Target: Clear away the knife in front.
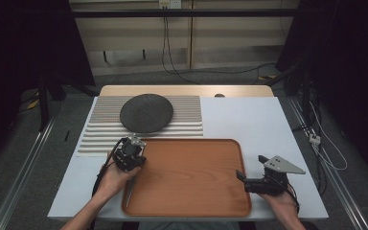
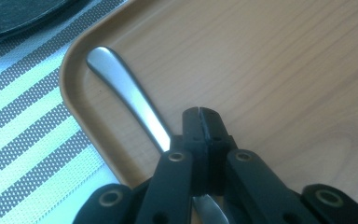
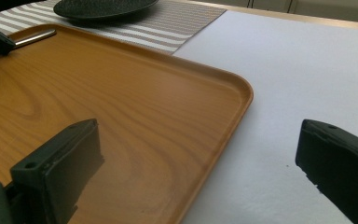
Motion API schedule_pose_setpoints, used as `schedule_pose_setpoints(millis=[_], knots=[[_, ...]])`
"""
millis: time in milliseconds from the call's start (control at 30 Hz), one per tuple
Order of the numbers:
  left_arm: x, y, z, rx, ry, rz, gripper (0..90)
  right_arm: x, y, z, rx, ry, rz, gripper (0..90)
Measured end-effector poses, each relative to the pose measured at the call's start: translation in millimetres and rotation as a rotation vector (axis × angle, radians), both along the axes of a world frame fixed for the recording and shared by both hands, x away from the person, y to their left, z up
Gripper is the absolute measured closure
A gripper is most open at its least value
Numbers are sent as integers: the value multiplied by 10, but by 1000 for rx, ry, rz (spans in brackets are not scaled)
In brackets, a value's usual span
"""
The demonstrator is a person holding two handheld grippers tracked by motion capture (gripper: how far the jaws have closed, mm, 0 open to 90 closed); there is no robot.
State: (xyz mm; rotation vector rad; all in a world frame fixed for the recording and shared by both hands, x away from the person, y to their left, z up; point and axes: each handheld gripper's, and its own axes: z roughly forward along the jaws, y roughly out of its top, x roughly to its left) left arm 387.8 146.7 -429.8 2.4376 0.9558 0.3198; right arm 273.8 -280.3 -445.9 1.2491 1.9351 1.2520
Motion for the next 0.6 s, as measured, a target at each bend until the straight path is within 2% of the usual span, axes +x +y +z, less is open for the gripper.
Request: schedule_pose_setpoints(millis=[200,467,600], knots=[[3,8,3,4,5,11,900,1,0,0,-2,2,-1,0],[-3,16,-4,-13,7,20,900,-2,-1,0,-1,2,1,0],[-9,26,-12,-43,1,9,826,-2,2,2,-2,3,2,0]])
